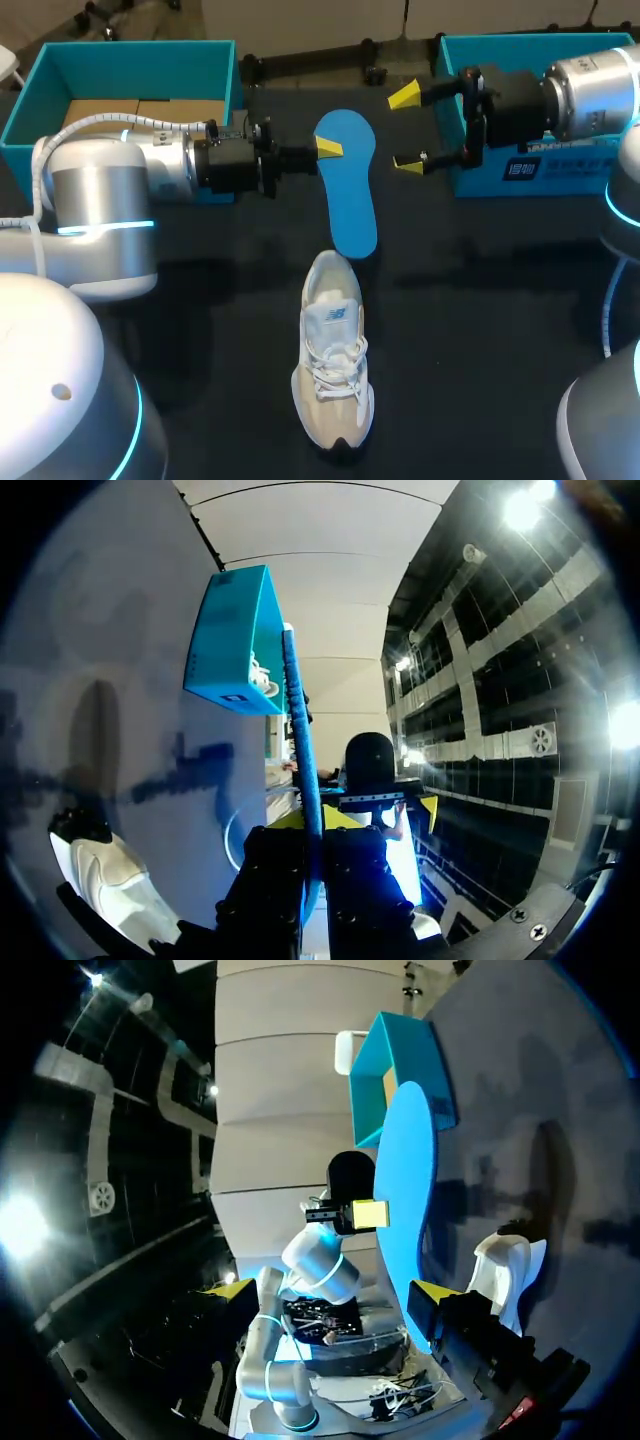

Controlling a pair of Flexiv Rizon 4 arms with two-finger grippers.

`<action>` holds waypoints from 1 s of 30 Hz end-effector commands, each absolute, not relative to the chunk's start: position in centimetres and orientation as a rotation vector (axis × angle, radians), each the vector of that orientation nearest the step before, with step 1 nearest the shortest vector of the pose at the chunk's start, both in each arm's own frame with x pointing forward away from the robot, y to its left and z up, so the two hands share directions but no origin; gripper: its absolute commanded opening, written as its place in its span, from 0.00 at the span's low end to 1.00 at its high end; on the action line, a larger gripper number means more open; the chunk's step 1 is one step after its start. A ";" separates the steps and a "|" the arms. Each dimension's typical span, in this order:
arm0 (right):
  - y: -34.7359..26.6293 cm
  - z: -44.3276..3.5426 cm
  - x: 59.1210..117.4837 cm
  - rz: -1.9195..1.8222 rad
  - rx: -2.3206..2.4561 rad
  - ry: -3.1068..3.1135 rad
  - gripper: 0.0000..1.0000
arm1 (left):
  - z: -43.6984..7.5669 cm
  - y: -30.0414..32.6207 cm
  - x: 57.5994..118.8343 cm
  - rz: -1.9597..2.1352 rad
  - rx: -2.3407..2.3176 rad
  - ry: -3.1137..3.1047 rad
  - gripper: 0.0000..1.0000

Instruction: Take the shoe out of the shoebox, open the shoe tongue, remove and reinsert the insole, then place the shoe into the shoebox

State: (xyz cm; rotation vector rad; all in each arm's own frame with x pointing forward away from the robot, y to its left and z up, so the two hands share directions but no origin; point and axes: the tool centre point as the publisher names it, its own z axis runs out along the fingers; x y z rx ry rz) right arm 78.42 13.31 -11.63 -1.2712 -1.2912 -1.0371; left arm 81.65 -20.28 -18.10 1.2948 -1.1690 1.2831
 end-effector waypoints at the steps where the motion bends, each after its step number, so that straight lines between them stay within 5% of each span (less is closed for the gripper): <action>1: 13.4 -11.6 78.5 -1.035 -1.274 -1.291 1.00 | -18.1 -19.1 81.8 1.349 1.258 -1.203 0.00; 30: 13.4 -11.6 78.5 -1.035 -1.274 -1.291 1.00 | -14.4 -17.0 81.3 2.349 0.178 -2.102 0.00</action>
